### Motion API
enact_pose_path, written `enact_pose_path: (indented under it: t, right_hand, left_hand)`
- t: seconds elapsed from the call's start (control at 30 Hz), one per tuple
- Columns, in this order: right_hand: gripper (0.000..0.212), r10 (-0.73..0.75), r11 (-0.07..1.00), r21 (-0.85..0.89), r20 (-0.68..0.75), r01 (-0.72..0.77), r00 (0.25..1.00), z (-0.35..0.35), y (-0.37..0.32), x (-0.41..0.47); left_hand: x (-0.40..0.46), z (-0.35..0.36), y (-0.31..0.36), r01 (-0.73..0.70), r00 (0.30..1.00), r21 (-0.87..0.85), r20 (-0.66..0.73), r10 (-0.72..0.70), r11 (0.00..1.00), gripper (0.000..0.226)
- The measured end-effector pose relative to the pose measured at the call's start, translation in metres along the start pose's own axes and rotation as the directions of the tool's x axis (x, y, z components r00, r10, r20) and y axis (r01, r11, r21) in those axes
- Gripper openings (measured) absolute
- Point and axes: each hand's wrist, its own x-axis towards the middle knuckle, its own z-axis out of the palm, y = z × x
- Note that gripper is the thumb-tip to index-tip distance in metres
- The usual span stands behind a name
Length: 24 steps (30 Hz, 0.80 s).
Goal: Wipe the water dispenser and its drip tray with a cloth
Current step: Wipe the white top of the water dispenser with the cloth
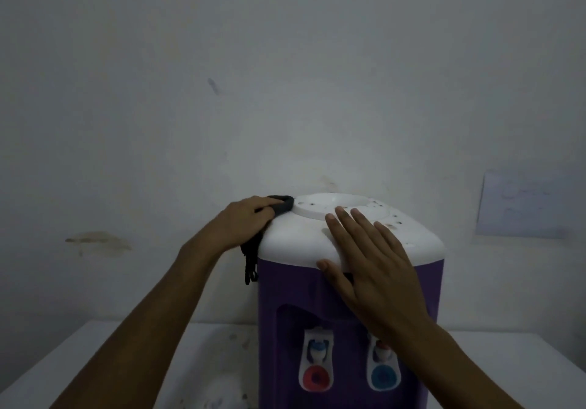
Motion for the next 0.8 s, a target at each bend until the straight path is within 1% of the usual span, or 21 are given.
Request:
enact_pose_path:
  t: [0.07,0.13,0.2,0.33,0.5,0.6,0.73,0.8]
  right_hand:
    - [0.063,0.009,1.000,0.003,-0.001,-0.009,1.000,0.000,-0.001,0.000]
    - [0.063,0.013,1.000,0.010,-0.004,-0.013,1.000,0.001,-0.001,0.001]
    - [0.063,0.012,1.000,0.011,-0.001,-0.012,1.000,0.000,-0.001,0.000]
    - [0.063,-0.005,1.000,0.019,0.014,0.005,1.000,-0.001,0.000,-0.001]
    - [0.062,-0.011,0.999,0.031,-0.017,0.012,1.000,0.001,0.001,-0.001]
    - [0.063,-0.008,0.999,0.034,-0.033,0.009,0.999,0.003,0.001,0.002]
    - [0.064,-0.015,0.999,0.034,-0.024,0.016,1.000,0.003,0.001,0.001]
    - [0.064,-0.009,0.999,0.035,-0.019,0.009,1.000,0.003,0.000,0.000]
  left_hand:
    - [0.013,0.000,0.000,0.068,0.997,-0.003,0.027,-0.068,0.998,0.038]
    - [0.026,0.001,0.000,0.124,0.991,0.038,0.037,-0.125,0.992,0.043]
    - [0.034,0.004,0.000,0.146,0.988,0.068,0.043,-0.149,0.987,0.042]
    - [0.034,0.000,-0.002,0.124,0.990,0.063,0.056,-0.128,0.990,0.038]
    - [0.008,-0.007,-0.005,0.021,0.997,0.016,0.077,-0.023,1.000,0.035]
    - [0.017,-0.009,-0.001,0.062,0.993,0.018,0.096,-0.063,0.998,0.036]
    - [0.044,-0.005,0.002,0.115,0.984,0.105,0.123,-0.128,0.988,0.042]
    - [0.056,0.001,0.001,0.142,0.978,0.115,0.139,-0.157,0.983,0.044]
